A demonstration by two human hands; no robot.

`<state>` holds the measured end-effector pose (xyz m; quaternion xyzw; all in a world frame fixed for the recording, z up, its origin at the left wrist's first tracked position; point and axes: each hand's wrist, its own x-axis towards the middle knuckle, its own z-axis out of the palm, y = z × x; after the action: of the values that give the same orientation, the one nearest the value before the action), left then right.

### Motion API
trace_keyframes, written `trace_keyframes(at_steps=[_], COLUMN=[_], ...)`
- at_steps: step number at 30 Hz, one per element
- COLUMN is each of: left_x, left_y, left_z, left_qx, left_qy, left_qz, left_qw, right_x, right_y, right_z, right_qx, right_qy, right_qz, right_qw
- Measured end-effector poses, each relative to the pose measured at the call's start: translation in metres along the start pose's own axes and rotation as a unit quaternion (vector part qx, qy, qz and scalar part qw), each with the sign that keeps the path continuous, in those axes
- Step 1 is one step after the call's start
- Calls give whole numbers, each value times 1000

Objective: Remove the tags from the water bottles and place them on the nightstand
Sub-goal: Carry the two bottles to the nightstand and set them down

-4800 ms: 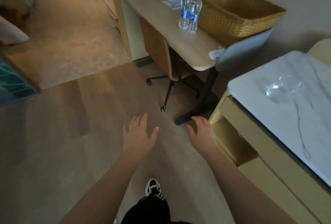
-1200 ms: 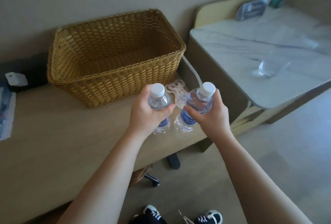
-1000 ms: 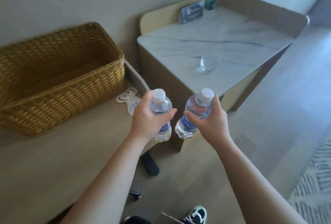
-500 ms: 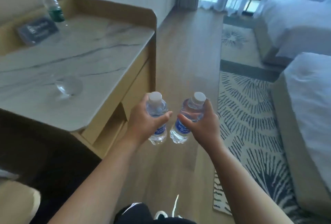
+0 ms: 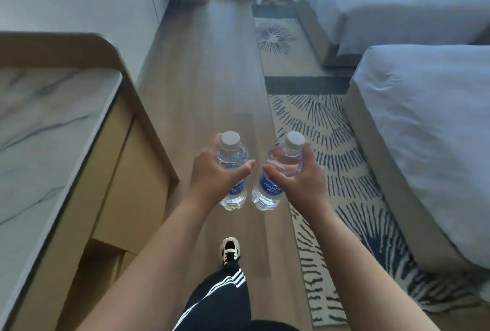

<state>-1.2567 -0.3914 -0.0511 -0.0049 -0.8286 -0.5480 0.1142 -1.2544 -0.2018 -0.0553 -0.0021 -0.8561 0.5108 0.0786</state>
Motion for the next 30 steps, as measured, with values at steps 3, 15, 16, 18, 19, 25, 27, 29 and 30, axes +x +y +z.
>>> trace_keyframes(at_steps=[3, 15, 16, 18, 19, 25, 27, 29, 30], left_x=[76, 349, 367, 403, 421, 558, 610, 657, 678], left_y=[-12, -13, -15, -19, -21, -15, -2, 12, 18], left_z=[14, 85, 96, 119, 132, 220, 251, 279, 292], left_qx=[4, 14, 11, 5, 3, 0, -1, -1, -2], left_qy=[-10, -39, -44, -53, -56, -62, -62, -62, -63], left_qz=[3, 9, 11, 15, 15, 17, 17, 20, 22], left_qw=[1000, 999, 999, 998, 998, 998, 998, 998, 998], right_x=[73, 319, 338, 377, 399, 561, 620, 673, 696], right_y=[5, 22, 29, 45, 54, 107, 118, 127, 132], right_z=[8, -5, -8, -14, -19, -68, -92, -115, -125], right_qx=[2, -5, -7, -13, -19, -24, -26, -31, -30], right_qy=[9, 68, 71, 76, 80, 87, 88, 95, 100], right_qz=[9, 53, 53, 54, 53, 31, 21, 13, 14], right_qw=[1000, 996, 996, 996, 995, 995, 996, 995, 994])
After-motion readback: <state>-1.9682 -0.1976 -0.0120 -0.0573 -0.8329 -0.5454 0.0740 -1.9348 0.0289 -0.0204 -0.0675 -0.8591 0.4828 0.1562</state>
